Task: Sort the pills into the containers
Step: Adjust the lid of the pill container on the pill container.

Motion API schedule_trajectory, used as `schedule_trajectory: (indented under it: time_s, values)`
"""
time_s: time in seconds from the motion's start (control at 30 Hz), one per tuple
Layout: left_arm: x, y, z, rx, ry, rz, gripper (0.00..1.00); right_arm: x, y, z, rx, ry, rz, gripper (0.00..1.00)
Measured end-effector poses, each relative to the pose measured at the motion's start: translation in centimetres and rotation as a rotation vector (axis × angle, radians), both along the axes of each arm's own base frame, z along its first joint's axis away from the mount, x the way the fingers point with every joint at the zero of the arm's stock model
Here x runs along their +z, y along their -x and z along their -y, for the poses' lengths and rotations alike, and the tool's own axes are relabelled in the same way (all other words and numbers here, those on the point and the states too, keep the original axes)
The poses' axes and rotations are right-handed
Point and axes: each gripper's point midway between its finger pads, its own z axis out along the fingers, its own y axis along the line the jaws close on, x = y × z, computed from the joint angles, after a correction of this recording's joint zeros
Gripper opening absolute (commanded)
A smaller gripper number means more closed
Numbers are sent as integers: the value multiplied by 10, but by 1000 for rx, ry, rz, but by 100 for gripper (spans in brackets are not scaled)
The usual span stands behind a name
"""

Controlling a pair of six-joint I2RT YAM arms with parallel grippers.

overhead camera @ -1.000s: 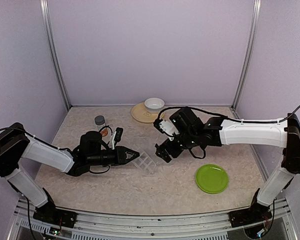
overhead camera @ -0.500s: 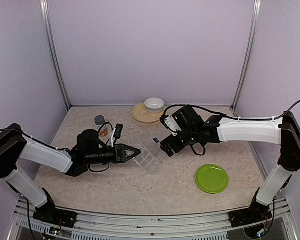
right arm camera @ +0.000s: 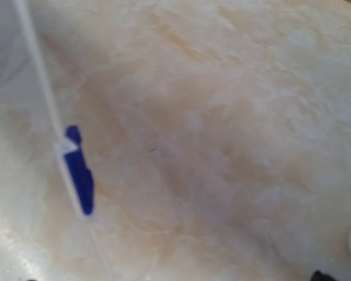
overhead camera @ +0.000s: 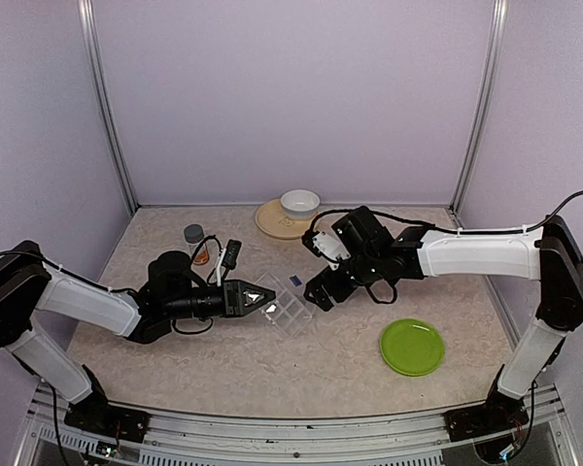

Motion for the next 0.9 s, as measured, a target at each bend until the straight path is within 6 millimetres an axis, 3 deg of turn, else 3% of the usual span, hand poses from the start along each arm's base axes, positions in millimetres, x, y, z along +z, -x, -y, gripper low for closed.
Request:
schedule_trajectory:
  time_s: [0.5, 0.9]
  values:
    - [-3, 4, 3, -26, -4, -10, 21, 1, 8, -7, 68, -17, -16, 100]
    - [-2, 8, 12, -51, -2, -9, 21, 39, -18, -30, 47, -78, 69, 100]
